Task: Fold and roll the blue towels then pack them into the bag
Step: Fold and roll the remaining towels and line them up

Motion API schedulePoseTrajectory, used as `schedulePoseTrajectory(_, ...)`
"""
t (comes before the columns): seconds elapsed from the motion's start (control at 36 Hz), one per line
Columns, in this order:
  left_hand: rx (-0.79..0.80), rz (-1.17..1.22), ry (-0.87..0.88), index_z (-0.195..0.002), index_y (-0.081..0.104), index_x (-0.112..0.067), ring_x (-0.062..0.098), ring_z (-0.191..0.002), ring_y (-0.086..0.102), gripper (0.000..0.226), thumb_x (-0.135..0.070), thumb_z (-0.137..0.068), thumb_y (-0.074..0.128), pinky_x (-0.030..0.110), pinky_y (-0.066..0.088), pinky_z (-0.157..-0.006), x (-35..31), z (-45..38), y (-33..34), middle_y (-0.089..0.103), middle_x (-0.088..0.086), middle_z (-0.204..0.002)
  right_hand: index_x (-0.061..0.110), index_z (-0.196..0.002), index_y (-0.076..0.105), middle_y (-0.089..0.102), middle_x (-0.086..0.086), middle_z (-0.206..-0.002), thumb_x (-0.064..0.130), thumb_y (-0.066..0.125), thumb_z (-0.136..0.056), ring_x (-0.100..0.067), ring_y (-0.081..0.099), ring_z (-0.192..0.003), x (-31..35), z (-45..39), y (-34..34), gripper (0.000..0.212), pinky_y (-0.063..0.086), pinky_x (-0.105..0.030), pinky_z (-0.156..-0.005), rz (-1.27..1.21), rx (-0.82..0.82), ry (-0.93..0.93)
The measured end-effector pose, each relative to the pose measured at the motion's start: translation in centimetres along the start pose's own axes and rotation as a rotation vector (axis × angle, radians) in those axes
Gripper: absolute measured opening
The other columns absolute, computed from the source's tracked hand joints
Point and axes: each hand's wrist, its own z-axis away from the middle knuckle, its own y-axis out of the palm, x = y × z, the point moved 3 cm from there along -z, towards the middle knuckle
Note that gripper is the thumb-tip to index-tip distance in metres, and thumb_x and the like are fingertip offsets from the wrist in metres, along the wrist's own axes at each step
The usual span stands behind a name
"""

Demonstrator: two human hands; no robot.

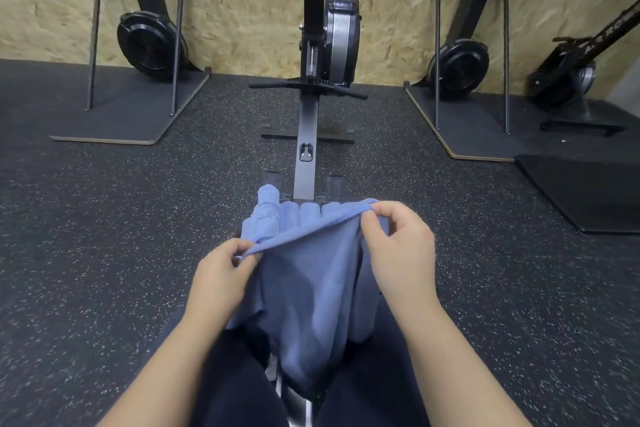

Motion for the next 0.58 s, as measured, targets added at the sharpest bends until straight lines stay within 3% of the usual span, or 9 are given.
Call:
schedulePoseTrajectory(0.11,0.039,0.029,0.059,-0.081,0.067,-0.023,0.026,-0.086,0.065,0.014,-0.020,-0.093,0.061,0.038,0.048,-0.080,-0.1,-0.5,-0.1,0.071,0.000,-0.082,0.020,-0.085,0.065,0.068,0.003,-0.094,0.016,0.062,-0.088,-0.012,0.060,-0.091,-0.3,-0.3,-0.4,0.006,0.045,-0.028,-0.086,0.010,-0.041,0.019)
schedulePoseTrajectory(0.17,0.061,0.123,0.095,-0.087,0.064,-0.027,0.022,-0.085,0.064,0.010,-0.027,-0.093,0.056,0.040,0.048,-0.083,-1.2,-0.4,-0.3,0.069,-0.004,-0.082,0.020,-0.085,0.066,0.068,0.004,-0.092,0.017,0.062,-0.087,-0.012,0.060,-0.090,-0.6,-0.4,-0.4,0.005,0.045,-0.028,-0.084,0.026,-0.027,0.031)
schedulePoseTrajectory(0.25,0.079,0.266,0.150,-0.094,0.046,-0.039,0.007,-0.060,0.049,0.011,-0.028,-0.096,0.048,0.034,0.042,-0.068,-3.1,0.3,-0.4,0.055,-0.015,-0.064,0.021,-0.082,0.066,0.066,0.007,-0.083,0.017,0.063,-0.085,-0.010,0.058,-0.081,-0.8,-0.1,-0.1,0.006,0.041,-0.025,-0.075,0.051,0.017,0.045)
schedulePoseTrajectory(0.33,0.099,0.305,0.231,-0.089,0.040,-0.030,0.002,-0.051,0.035,0.022,-0.011,-0.100,0.040,0.023,0.033,-0.055,-5.2,1.0,-0.8,0.045,-0.017,-0.057,0.024,-0.076,0.064,0.060,0.013,-0.071,0.016,0.065,-0.084,-0.004,0.050,-0.067,-0.9,0.4,0.4,0.011,0.035,-0.022,-0.068,0.062,0.041,0.044)
schedulePoseTrajectory(0.42,0.142,0.230,0.281,-0.082,0.048,-0.026,0.001,-0.052,0.040,0.021,-0.010,-0.094,0.043,0.017,0.030,-0.053,-6.6,1.5,-1.0,0.048,-0.020,-0.057,0.026,-0.074,0.063,0.061,0.014,-0.072,0.016,0.066,-0.083,-0.001,0.050,-0.064,-0.7,0.8,0.7,0.013,0.036,-0.020,-0.065,0.050,0.058,0.052)
schedulePoseTrajectory(0.47,0.182,0.173,0.300,-0.081,0.048,-0.032,0.000,-0.057,0.044,0.014,-0.020,-0.085,0.054,0.016,0.031,-0.056,-6.9,1.8,-1.1,0.051,-0.017,-0.064,0.026,-0.075,0.065,0.064,0.013,-0.075,0.017,0.066,-0.082,-0.002,0.052,-0.067,-0.5,1.1,0.8,0.012,0.038,-0.020,-0.067,0.041,0.070,0.048)
schedulePoseTrajectory(0.53,0.182,0.086,0.361,-0.085,0.044,-0.035,-0.006,-0.075,0.048,0.027,-0.022,-0.078,0.067,0.011,0.034,-0.067,-7.0,2.1,-1.2,0.052,-0.014,-0.083,0.025,-0.077,0.066,0.066,0.011,-0.080,0.016,0.066,-0.082,-0.004,0.056,-0.073,-0.5,1.2,0.8,0.010,0.041,-0.020,-0.071,0.031,0.073,0.042)
schedulePoseTrajectory(0.58,0.179,0.029,0.403,-0.088,0.039,-0.034,-0.012,-0.085,0.045,0.045,-0.004,-0.077,0.071,0.006,0.033,-0.073,-6.9,2.3,-1.1,0.049,-0.011,-0.093,0.023,-0.079,0.068,0.067,0.010,-0.083,0.017,0.066,-0.082,-0.006,0.058,-0.078,-0.4,1.3,0.8,0.007,0.043,-0.020,-0.074,0.026,0.073,0.044)
